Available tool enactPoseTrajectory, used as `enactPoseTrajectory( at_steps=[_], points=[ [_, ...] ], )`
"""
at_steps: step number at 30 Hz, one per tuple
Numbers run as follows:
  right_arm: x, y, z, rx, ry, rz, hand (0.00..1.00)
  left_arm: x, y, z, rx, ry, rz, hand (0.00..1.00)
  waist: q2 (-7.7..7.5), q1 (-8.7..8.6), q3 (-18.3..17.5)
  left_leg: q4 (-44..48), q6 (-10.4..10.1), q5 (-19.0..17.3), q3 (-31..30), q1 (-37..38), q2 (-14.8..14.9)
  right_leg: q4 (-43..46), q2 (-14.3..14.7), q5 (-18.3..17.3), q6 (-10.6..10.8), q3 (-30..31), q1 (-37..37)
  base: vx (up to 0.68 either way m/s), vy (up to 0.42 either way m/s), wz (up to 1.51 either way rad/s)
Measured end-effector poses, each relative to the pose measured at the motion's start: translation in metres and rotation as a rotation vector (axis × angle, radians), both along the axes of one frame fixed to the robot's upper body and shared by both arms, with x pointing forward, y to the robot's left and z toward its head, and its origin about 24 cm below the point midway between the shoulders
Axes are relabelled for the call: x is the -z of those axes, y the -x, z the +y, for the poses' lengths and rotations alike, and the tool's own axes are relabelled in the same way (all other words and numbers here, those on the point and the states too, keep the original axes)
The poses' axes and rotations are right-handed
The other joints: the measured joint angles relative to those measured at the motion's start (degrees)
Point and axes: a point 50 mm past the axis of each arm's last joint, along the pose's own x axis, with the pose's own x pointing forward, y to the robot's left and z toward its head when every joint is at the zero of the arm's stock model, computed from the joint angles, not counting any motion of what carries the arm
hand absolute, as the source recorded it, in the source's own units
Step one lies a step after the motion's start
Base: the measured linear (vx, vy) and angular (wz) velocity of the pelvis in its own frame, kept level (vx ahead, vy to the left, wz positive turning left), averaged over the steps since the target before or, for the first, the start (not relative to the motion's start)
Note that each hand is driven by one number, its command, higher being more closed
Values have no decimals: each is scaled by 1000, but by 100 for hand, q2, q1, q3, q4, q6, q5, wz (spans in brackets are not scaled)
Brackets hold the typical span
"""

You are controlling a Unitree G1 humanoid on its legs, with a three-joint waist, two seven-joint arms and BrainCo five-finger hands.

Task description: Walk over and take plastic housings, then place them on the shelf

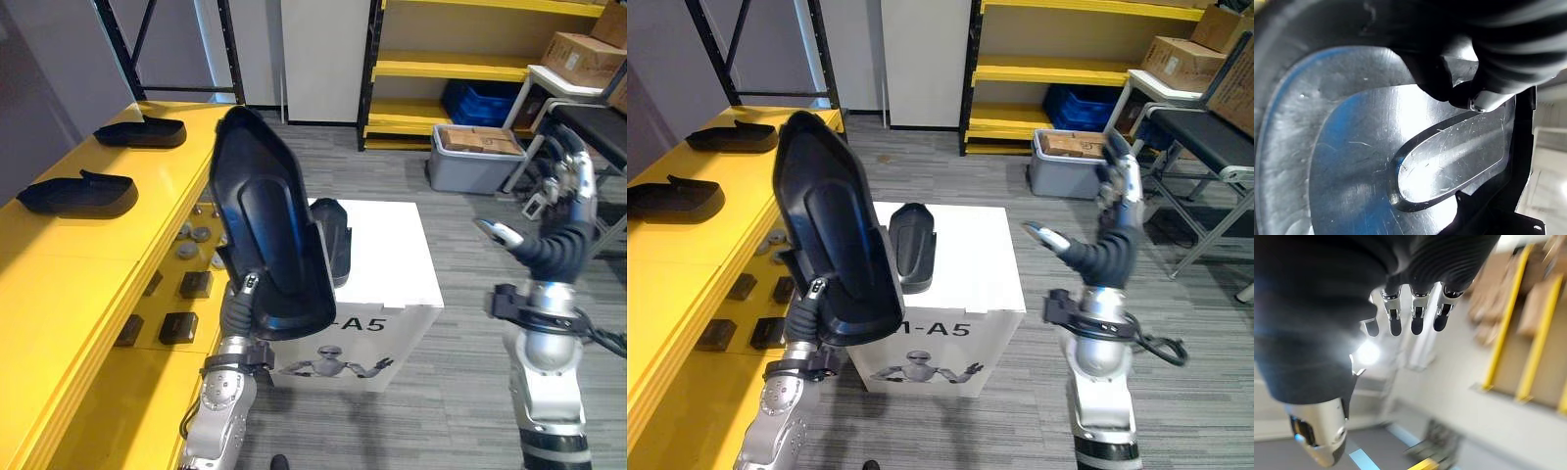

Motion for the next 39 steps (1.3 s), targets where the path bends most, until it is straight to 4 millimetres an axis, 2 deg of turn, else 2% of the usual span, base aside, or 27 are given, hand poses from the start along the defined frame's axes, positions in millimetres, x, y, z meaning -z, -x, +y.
enactPoseTrajectory(
  at_steps=[2,3,4,9,10,11,13,15,18,23,26,27,30,31,33,34,35,36,37,39],
  points=[
    [29,6,-14,67,-44,120,0,-3,3,4,-14,0,-12,100,1,-5,-4,0,0,0,-11,-26,4,-1,5,0,0,-8,-22,0,0,3],
    [104,30,-33,203,-187,438,0,-2,10,10,-53,12,-10,100,2,-16,-10,0,-1,0,-38,-51,-3,1,1,-1,0,-31,-33,0,0,6],
    [134,44,-37,249,-249,563,0,1,13,14,-74,21,0,100,2,-45,-10,0,-9,-6,-46,-56,-2,1,1,-2,0,-38,-32,0,0,6],
    [187,78,-41,321,-367,796,0,6,20,18,-85,23,24,100,10,-77,-30,1,-84,-68,-54,-61,2,-1,1,-6,4,-29,-29,0,0,1],
    [209,93,-42,347,-428,894,0,6,20,16,-70,23,23,100,5,-43,-33,1,-89,-72,-76,-64,1,-3,1,-7,4,-44,-14,-4,-1,8],
    [230,109,-39,367,-497,986,0,7,21,15,-60,21,25,100,12,0,-34,1,-89,-72,-91,-65,0,-1,-1,-10,8,-59,-3,-5,-2,8],
    [250,129,-31,377,-573,1082,0,9,23,14,-53,22,34,100,26,18,-36,1,-89,-72,-99,-55,-1,3,0,-11,9,-69,55,11,-4,6],
    [272,151,-15,364,-654,1206,0,11,25,10,-37,26,46,100,23,10,-35,1,-89,-70,-145,-50,-5,8,0,-19,10,-142,104,18,-8,13],
    [284,164,1,322,-707,1284,0,15,27,3,-1,32,60,100,16,23,-36,1,-85,-67,-183,-33,-2,28,-7,-57,30,-177,140,-11,-7,11],
    [295,170,22,247,-747,1364,0,15,27,-4,12,61,60,100,-5,94,-26,1,-58,-81,-280,-40,-21,28,-17,-113,86,-320,217,-19,-2,13],
    [298,170,33,198,-743,1398,0,15,27,-5,10,67,59,100,-58,174,12,2,-58,-82,-469,-49,-78,83,-28,-246,88,-522,320,-9,-7,37],
    [299,168,36,183,-735,1404,0,15,27,-5,11,68,59,100,-118,217,53,2,-58,-81,-552,-66,-97,162,-39,-307,103,-646,326,1,-16,44],
    [298,161,39,158,-720,1403,0,15,27,-8,20,71,58,100,-184,229,98,20,-44,-74,-787,-230,-174,440,-109,-552,100,-1051,280,17,-35,93],
    [297,154,39,154,-711,1389,0,14,25,-12,38,77,54,100,-199,213,114,53,199,-117,-722,-472,-232,580,-197,-649,59,-1569,257,49,-34,142],
    [297,146,39,147,-705,1382,0,14,25,-15,50,80,52,100,-289,198,167,75,628,-402,-266,-611,-260,581,-324,-629,44,-1943,291,67,-16,152],
    [296,137,37,140,-688,1375,0,13,23,-19,64,86,49,100,-372,157,290,354,826,-548,526,-802,-190,657,-498,-559,69,-2356,348,121,47,188],
    [293,129,30,146,-650,1365,0,14,21,-23,74,95,53,100,-302,166,313,691,849,-559,1398,-933,-22,723,-554,-563,72,-2715,444,156,57,181],
    [291,125,26,148,-630,1358,0,15,21,-24,75,98,53,100,-261,168,318,792,863,-531,1686,-904,42,723,-544,-568,77,-2822,522,260,75,143],
    [288,116,19,148,-595,1341,0,14,21,-25,81,99,52,100,-209,175,342,837,642,-226,1828,-831,76,715,-554,-589,106,-2928,712,268,79,116],
    [282,101,16,135,-577,1307,0,13,19,-26,94,90,44,100,-257,221,363,862,521,-305,1566,-752,-178,714,-729,-586,109,-2977,937,233,109,92]
  ],
)
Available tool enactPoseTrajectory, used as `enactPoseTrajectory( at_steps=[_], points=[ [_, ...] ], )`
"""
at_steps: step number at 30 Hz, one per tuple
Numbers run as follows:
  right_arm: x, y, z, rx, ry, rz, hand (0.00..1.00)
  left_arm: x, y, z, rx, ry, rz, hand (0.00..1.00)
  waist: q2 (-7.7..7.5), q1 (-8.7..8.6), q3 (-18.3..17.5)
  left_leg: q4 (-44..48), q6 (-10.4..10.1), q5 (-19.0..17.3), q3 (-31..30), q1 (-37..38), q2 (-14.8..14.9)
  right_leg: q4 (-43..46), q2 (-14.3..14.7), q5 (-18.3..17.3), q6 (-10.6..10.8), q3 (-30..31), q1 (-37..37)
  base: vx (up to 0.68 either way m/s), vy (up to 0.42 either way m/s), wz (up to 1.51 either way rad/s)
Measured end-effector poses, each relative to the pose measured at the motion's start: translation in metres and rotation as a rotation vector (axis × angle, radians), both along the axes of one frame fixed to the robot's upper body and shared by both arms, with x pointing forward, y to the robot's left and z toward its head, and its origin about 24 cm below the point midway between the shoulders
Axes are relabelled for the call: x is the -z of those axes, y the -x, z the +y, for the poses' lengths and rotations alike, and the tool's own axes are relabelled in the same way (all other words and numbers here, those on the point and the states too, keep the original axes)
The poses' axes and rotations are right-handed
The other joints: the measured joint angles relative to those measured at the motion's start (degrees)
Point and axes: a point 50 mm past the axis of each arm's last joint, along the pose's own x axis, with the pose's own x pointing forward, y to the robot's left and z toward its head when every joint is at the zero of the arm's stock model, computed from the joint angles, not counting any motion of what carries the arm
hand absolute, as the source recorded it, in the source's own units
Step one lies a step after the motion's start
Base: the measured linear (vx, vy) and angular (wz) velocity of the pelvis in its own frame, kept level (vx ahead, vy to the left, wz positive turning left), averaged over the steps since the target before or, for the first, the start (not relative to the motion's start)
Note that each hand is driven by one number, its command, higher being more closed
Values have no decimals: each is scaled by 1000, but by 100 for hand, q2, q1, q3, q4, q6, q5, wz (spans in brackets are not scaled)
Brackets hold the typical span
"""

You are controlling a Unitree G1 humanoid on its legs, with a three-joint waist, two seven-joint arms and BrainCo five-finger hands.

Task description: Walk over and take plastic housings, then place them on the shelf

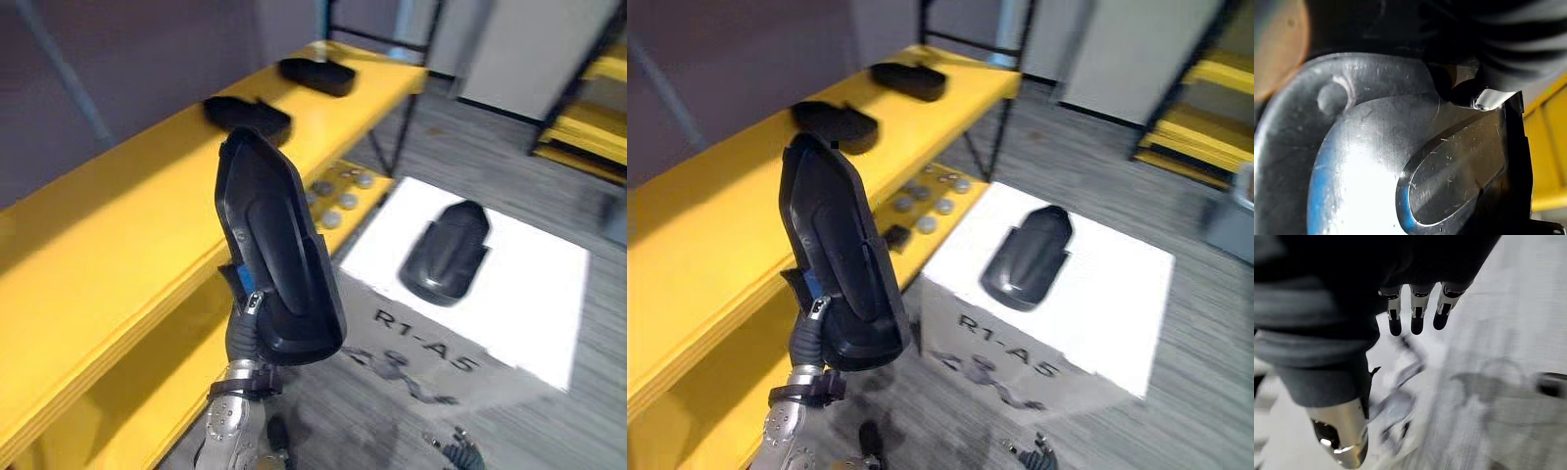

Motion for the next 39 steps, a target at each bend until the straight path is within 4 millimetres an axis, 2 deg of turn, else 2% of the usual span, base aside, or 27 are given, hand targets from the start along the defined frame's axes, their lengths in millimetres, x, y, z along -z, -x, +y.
enactPoseTrajectory(
  at_steps=[2,3,4,5,6,7,8,9,11,12,13,14,15,16,17,18,19,20,22,24,26,28,31,33,37,39],
  points=[
    [-4,-14,2,-34,13,-28,0,-2,-2,1,5,-10,-11,100,-50,52,17,156,65,-188,-97,-37,-194,92,-170,14,17,4,72,193,141,41],
    [-5,-20,9,-57,9,-36,0,-2,-2,0,10,-9,-11,100,-43,117,22,426,107,-439,-133,-63,-261,385,-333,58,31,5,54,180,140,18],
    [-4,-19,11,-66,9,-29,0,-2,-2,-1,14,-9,-13,100,-40,140,20,563,115,-564,-171,-72,-273,608,-403,85,59,5,24,229,182,35],
    [-2,-17,14,-72,2,-13,0,-3,-2,-2,25,-10,-15,100,-46,120,28,807,122,-797,-328,-83,-330,1238,-565,190,-39,56,-97,209,168,63],
    [1,-11,13,-76,6,12,0,-4,-3,-8,48,-6,-21,100,21,77,39,924,122,-982,-573,-34,-348,2205,-690,508,-535,449,-421,214,164,82],
    [2,-6,12,-74,6,26,0,-5,-4,-11,59,-2,-27,100,61,32,71,924,119,-1065,-732,9,-327,2640,-624,514,-642,864,-656,250,111,112],
    [4,0,15,-83,0,42,0,-8,-7,-12,67,-7,-42,100,117,-57,146,941,141,-1140,-1049,81,-338,3131,-267,-27,-508,1695,-1057,165,43,100],
    [5,1,16,-90,-2,48,0,-9,-9,-12,65,-6,-48,100,83,-77,175,927,150,-1167,-1182,174,-347,3245,-68,-268,-501,2048,-1237,205,23,105],
    [6,10,19,-103,-6,59,0,-9,-11,-10,46,-6,-44,100,110,-62,224,957,85,-1300,-1491,466,-407,3138,569,-723,-337,3199,-1840,208,3,80],
    [6,11,20,-100,-7,56,0,-9,-11,-11,47,-4,-46,100,83,-63,215,976,80,-1327,-1576,533,-427,3030,684,-765,-277,3409,-1952,258,-51,91],
    [5,14,23,-94,-12,49,0,-10,-12,-13,54,1,-51,100,82,-71,210,1061,58,-1389,-1807,598,-473,2774,935,-794,-221,3759,-2178,206,-105,116],
    [4,16,25,-88,-19,39,0,-12,-12,-17,67,6,-57,100,64,-90,199,1161,-30,-1465,-2100,592,-523,2450,1106,-783,-205,4063,-2340,236,-141,125],
    [4,18,27,-84,-23,36,0,-12,-12,-19,72,10,-58,100,37,-111,181,1210,-70,-1495,-2218,577,-560,2263,1143,-775,-203,4165,-2394,185,-179,144],
    [3,21,29,-75,-30,30,0,-13,-12,-23,85,18,-63,100,-53,-112,124,1365,-158,-1596,-2482,503,-682,1746,1089,-554,-262,4259,-2402,218,-237,137],
    [4,25,32,-69,-39,39,0,-14,-12,-26,94,26,-67,100,-175,-49,94,1573,-243,-1755,-2709,429,-820,1502,913,-139,-199,4140,-2380,225,-262,134],
    [4,24,30,-68,-37,40,0,-14,-11,-29,98,38,-61,100,-87,-41,82,1699,-308,-1815,-2819,372,-763,1471,931,-146,-224,3948,-2316,215,-274,124],
    [3,23,29,-66,-33,35,0,-14,-11,-35,111,56,-62,100,25,-8,34,1811,-411,-1897,-2810,278,-573,1248,989,-120,-300,3610,-2171,191,-254,105],
    [2,20,29,-61,-39,23,0,-17,-11,-40,123,69,-71,100,90,97,1,1747,-420,-1890,-2727,283,-412,1124,1033,-97,-339,3384,-2039,180,-240,96],
    [0,18,29,-61,-38,7,0,-18,-11,-44,133,85,-75,100,86,147,4,1525,-547,-1791,-2546,407,-183,1007,1054,-94,-347,3104,-1814,126,-220,71],
    [-3,13,29,-62,-34,-16,0,-19,-11,-45,133,91,-77,100,84,165,4,1375,-534,-1758,-2522,523,-118,843,1048,-86,-361,2932,-1607,80,-135,51],
    [-4,10,31,-60,-41,-26,0,-19,-11,-43,125,86,-77,100,81,169,-15,1334,-528,-1754,-2253,529,-37,634,1014,-71,-388,2872,-1483,58,-13,20],
    [-2,13,35,-54,-52,-19,0,-19,-12,-42,119,67,-80,100,59,154,-23,1304,-510,-1744,-2205,548,-78,478,956,-58,-401,2827,-1376,54,63,12],
    [2,22,45,-42,-85,1,0,-18,-12,-42,112,26,-82,100,-80,155,-119,1208,-521,-1610,-2087,668,-182,266,859,2,-361,2824,-1208,56,83,4],
    [3,25,47,-37,-92,10,0,-20,-13,-41,99,2,-90,100,-88,162,-183,1076,-519,-1582,-2027,790,-190,136,854,84,-357,2841,-1100,24,65,-6],
    [5,28,48,-47,-99,24,0,-32,-37,-48,109,-121,-154,100,-100,128,-233,629,-516,-1325,-1944,977,-224,-10,842,164,-363,2969,-1090,-48,6,-9],
    [8,31,49,-55,-102,46,0,-31,-51,-51,108,-184,-149,100,-85,58,-295,347,-530,-1159,-1941,1099,-204,-61,869,231,-376,2973,-1092,-95,-65,-6]
  ],
)
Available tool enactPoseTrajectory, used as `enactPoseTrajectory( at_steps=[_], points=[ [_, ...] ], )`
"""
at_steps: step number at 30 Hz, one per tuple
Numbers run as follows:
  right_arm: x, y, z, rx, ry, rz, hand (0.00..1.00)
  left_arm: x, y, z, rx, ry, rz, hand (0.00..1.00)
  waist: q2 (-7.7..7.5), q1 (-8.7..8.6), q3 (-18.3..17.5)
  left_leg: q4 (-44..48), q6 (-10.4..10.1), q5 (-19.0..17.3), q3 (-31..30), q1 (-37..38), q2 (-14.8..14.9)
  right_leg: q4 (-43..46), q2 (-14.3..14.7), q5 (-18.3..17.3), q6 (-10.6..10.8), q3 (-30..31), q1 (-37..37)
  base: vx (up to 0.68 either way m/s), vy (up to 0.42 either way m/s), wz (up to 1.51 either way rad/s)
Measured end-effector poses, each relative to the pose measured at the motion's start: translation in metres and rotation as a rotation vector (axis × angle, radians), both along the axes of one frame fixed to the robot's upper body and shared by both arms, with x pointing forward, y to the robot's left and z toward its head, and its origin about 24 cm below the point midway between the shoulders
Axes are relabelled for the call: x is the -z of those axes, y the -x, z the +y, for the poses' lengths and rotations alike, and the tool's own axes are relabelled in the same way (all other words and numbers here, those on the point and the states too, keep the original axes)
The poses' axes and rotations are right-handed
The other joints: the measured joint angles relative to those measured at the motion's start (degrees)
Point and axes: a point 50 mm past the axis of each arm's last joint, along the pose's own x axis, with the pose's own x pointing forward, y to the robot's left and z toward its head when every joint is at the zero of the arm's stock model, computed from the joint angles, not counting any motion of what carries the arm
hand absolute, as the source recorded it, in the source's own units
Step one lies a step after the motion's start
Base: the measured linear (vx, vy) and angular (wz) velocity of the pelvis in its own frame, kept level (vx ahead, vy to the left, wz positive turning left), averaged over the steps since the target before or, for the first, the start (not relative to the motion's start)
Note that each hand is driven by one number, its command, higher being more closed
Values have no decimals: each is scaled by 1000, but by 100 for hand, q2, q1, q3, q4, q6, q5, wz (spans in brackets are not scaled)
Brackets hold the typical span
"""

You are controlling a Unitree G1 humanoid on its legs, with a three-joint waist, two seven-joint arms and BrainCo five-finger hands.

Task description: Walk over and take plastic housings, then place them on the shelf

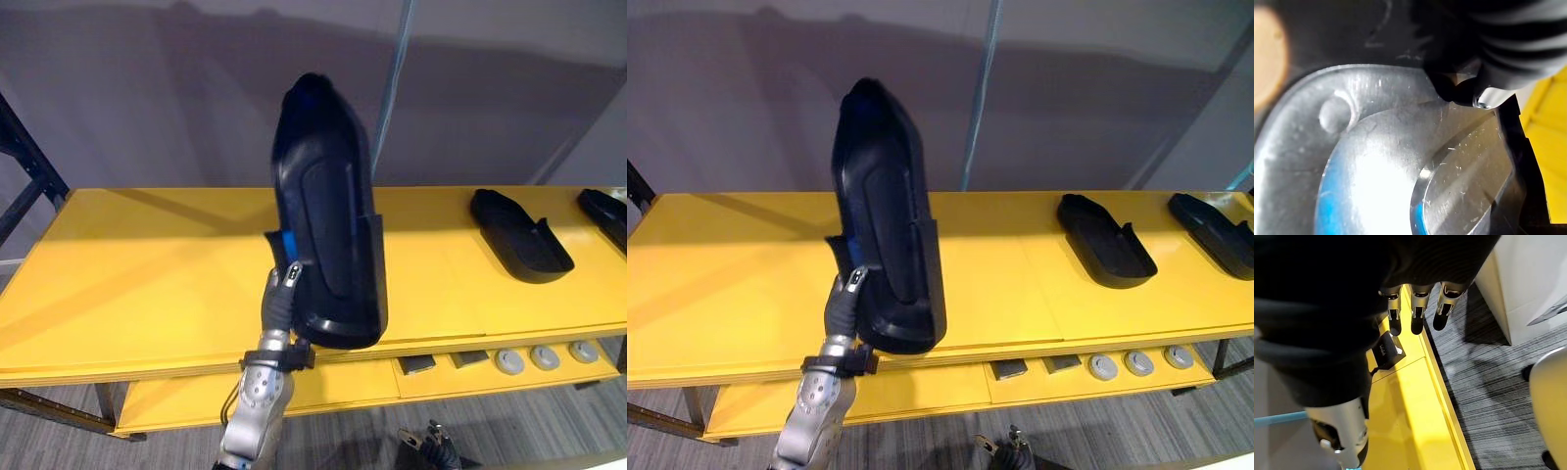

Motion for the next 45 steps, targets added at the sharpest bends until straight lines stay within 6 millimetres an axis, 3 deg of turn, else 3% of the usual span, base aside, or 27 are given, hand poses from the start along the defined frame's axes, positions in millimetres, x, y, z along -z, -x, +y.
enactPoseTrajectory(
  at_steps=[5,10,20,31,32,40,45],
  points=[
    [3,-2,1,-28,-6,14,0,22,-32,11,-103,-134,133,100,39,-420,-83,-842,-25,522,51,238,114,-294,151,291,-67,39,-58,-96,-55,-8],
    [2,-5,0,-48,0,11,0,36,-47,29,-203,-208,230,100,49,-566,-78,-1116,-41,738,173,232,185,-552,251,547,-82,164,-124,-90,-8,-15],
    [0,-14,0,-78,6,-12,0,36,-67,51,-371,-209,299,100,134,-710,25,-1174,-45,815,192,25,191,-635,272,599,-101,167,-319,-20,4,0],
    [-5,-25,7,-114,1,-50,0,26,-88,47,-392,-202,320,100,168,-762,236,-1174,-85,788,369,44,245,-626,335,611,-122,315,-369,0,9,-7],
    [-6,-26,8,-120,0,-55,0,24,-90,46,-393,-201,320,0,165,-761,239,-1174,-95,781,396,25,262,-617,350,618,-131,331,-406,-61,9,-11],
    [-11,-27,6,-93,-8,-90,0,-2,-109,16,-335,-126,291,0,189,-763,356,-1172,-138,748,544,-97,288,-439,376,566,-125,471,-661,-15,8,-10],
    [-11,-27,6,-81,-16,-91,0,-2,-109,0,-293,-61,316,0,191,-749,358,-1170,-147,742,514,-39,260,-219,344,386,-120,442,-690,32,9,5]
  ],
)
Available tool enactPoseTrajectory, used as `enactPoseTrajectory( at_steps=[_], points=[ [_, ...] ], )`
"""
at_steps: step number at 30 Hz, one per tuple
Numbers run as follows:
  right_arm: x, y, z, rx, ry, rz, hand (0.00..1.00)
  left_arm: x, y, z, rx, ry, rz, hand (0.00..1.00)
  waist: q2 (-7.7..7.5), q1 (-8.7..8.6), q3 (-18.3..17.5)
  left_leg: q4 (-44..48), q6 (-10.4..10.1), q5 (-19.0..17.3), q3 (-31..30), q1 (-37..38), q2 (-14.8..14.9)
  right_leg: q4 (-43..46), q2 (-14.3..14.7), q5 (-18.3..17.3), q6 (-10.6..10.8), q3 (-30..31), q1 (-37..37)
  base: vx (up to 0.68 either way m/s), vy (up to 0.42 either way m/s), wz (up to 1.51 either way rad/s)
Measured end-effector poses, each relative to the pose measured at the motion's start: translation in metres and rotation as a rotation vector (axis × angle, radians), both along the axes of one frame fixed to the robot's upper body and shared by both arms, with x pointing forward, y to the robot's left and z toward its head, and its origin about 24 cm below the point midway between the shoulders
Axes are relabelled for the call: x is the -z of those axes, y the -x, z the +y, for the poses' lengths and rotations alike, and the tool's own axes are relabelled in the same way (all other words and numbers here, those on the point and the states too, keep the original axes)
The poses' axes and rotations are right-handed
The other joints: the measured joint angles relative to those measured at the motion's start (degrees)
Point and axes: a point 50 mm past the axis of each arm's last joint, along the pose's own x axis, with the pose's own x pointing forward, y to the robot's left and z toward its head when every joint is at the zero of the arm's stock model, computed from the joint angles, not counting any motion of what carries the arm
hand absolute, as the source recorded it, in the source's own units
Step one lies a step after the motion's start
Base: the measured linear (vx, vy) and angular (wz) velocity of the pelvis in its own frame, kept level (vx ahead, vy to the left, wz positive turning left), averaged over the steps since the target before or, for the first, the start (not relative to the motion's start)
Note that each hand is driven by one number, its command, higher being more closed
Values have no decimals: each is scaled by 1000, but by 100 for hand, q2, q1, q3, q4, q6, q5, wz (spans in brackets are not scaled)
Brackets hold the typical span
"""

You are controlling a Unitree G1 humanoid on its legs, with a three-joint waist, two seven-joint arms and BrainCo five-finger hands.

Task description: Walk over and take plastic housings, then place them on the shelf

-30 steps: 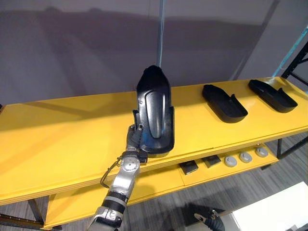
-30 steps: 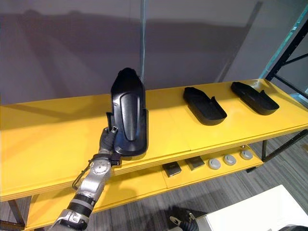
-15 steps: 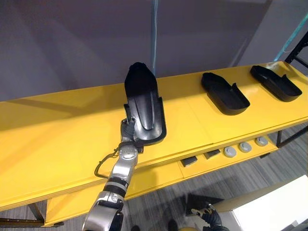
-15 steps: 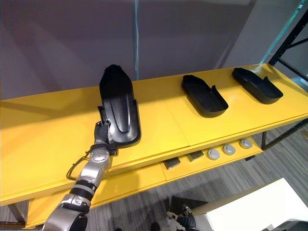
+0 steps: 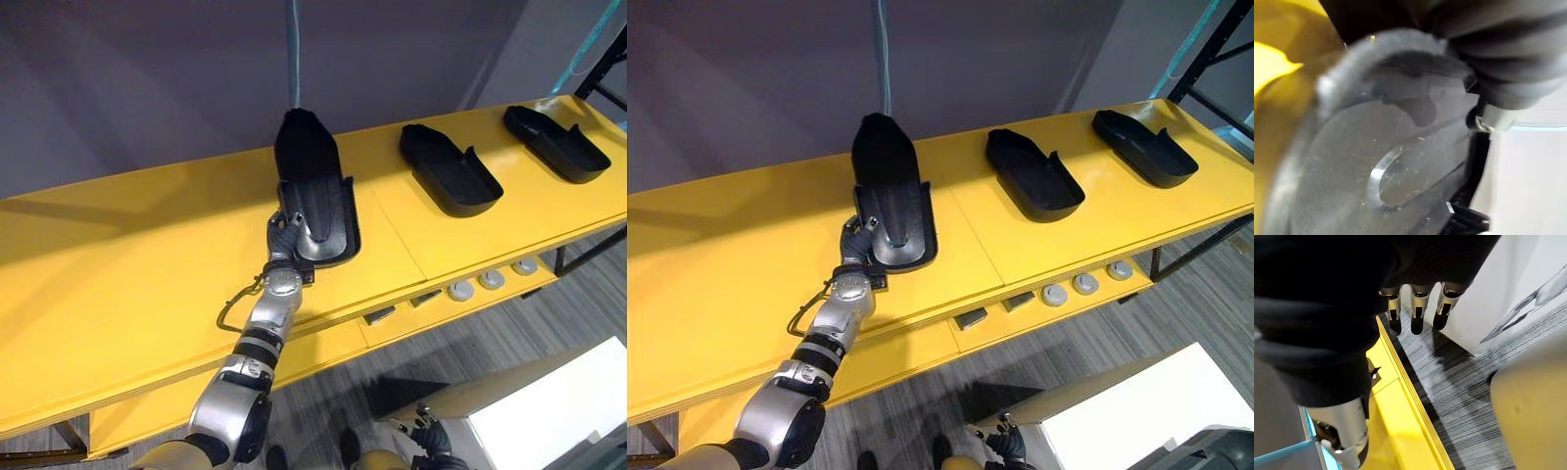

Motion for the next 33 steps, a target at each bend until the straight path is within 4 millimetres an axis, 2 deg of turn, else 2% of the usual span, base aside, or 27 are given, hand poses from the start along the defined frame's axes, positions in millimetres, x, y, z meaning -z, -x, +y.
enactPoseTrajectory(
  at_steps=[11,18,25,28,33],
  points=[
    [0,-2,1,2,-3,-4,0,8,4,-6,-3,117,44,0,6,-14,3,-1,-9,34,-138,108,0,-16,-23,0,0,-169,179,-27,10,7],
    [-2,-9,1,-1,-2,-17,0,10,11,-1,-46,136,25,0,7,-15,3,-1,-17,47,-139,144,4,-19,-20,4,0,-172,217,0,0,0],
    [1,-6,1,3,-1,0,0,8,21,9,-95,114,-28,0,8,-14,2,-2,-18,49,-196,192,12,-115,-16,32,-13,-239,338,-8,9,4],
    [4,-2,2,1,-2,20,0,-1,25,16,-115,91,-84,0,11,13,1,-2,-21,48,-225,186,16,-120,-12,31,-15,-260,347,-19,10,5],
    [5,0,2,0,-3,30,0,-36,30,15,-120,30,-257,0,13,74,0,-1,-20,49,-260,174,9,-118,-15,30,-16,-272,348,-7,5,2]
  ],
)
